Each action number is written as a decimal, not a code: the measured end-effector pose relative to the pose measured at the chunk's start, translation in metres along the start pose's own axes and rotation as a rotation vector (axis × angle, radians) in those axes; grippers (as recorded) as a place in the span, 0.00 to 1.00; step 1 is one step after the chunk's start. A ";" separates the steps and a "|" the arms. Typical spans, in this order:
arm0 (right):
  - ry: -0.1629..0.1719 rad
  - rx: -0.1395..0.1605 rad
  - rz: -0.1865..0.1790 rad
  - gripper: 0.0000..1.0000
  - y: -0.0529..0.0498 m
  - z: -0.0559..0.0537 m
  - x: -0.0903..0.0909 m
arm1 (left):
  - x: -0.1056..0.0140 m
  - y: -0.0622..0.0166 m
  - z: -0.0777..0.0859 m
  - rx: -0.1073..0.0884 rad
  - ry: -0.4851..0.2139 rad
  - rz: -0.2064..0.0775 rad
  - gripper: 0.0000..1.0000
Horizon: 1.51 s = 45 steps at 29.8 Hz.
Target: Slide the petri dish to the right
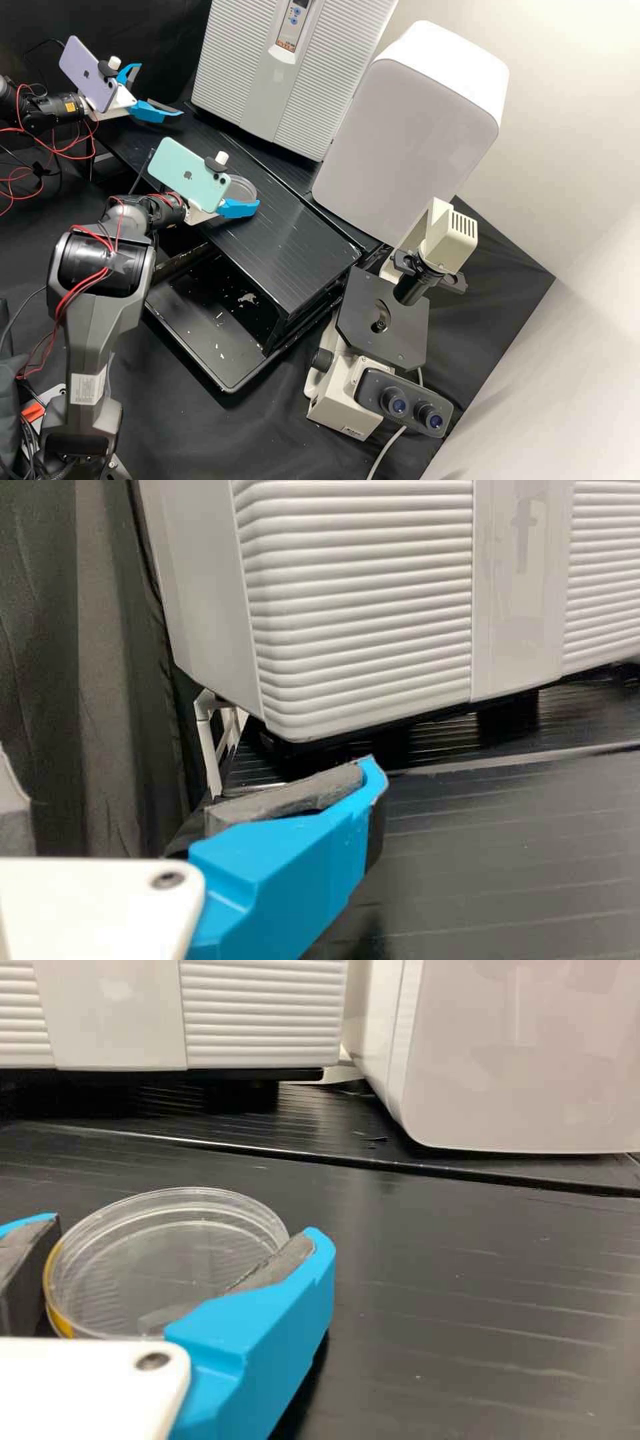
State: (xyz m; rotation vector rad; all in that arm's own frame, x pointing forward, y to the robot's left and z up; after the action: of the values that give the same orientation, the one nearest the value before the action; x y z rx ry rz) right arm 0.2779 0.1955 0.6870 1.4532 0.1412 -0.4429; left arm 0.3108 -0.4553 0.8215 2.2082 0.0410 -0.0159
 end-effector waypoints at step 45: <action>-0.116 -0.022 0.186 0.00 0.010 0.051 -0.005 | 0.000 0.0000 0.000 0.000 0.000 0.000 1.00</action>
State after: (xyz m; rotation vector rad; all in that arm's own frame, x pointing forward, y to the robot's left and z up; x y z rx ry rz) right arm 0.2687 0.1472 0.7046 1.4011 -0.0816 -0.3708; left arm 0.3108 -0.4553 0.8215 2.2082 0.0410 -0.0159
